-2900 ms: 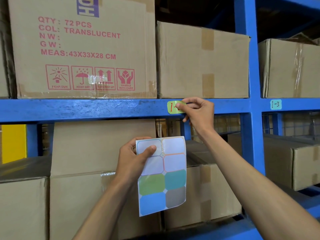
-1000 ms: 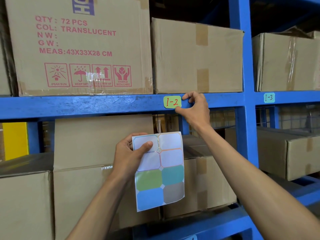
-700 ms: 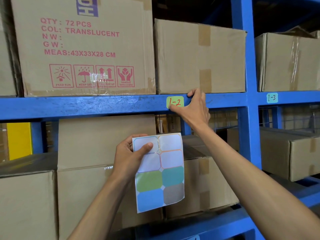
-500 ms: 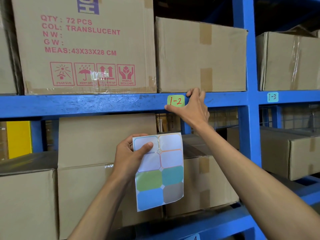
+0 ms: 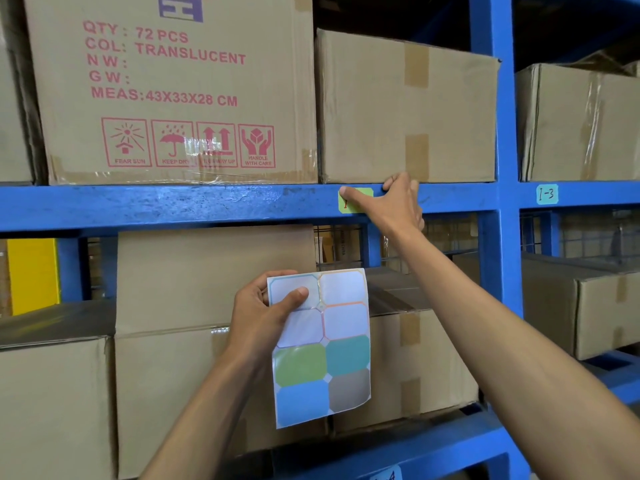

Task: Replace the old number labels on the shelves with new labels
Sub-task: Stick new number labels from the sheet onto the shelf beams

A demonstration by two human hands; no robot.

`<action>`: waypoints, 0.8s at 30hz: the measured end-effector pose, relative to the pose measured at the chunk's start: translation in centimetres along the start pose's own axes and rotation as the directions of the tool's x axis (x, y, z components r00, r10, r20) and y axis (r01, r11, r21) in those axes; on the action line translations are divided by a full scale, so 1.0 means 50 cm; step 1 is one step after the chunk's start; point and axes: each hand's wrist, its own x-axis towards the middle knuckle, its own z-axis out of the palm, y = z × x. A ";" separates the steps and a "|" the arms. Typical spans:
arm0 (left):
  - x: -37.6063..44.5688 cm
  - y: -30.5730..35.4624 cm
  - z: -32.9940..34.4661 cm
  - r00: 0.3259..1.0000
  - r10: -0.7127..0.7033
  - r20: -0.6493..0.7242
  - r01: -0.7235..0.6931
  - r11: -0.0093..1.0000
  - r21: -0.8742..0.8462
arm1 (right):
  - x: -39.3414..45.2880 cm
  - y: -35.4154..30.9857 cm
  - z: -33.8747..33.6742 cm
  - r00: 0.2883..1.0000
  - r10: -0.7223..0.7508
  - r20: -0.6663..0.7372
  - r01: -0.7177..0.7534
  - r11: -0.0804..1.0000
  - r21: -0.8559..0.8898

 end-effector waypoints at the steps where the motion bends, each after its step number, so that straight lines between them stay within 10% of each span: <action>1: 0.000 -0.002 0.001 1.000 0.000 0.004 0.000 1.000 0.007 | -0.001 0.000 -0.003 1.000 -0.007 0.017 0.006 1.000 0.023; 8: -0.004 -0.015 0.031 0.999 -0.010 0.031 0.009 0.999 0.030 | -0.047 0.060 -0.061 0.961 -0.046 0.273 -0.083 0.892 0.444; 24: -0.059 -0.012 0.181 0.997 -0.061 0.052 0.065 0.995 -0.074 | -0.219 0.231 -0.260 0.731 -0.070 0.679 -0.184 0.938 0.294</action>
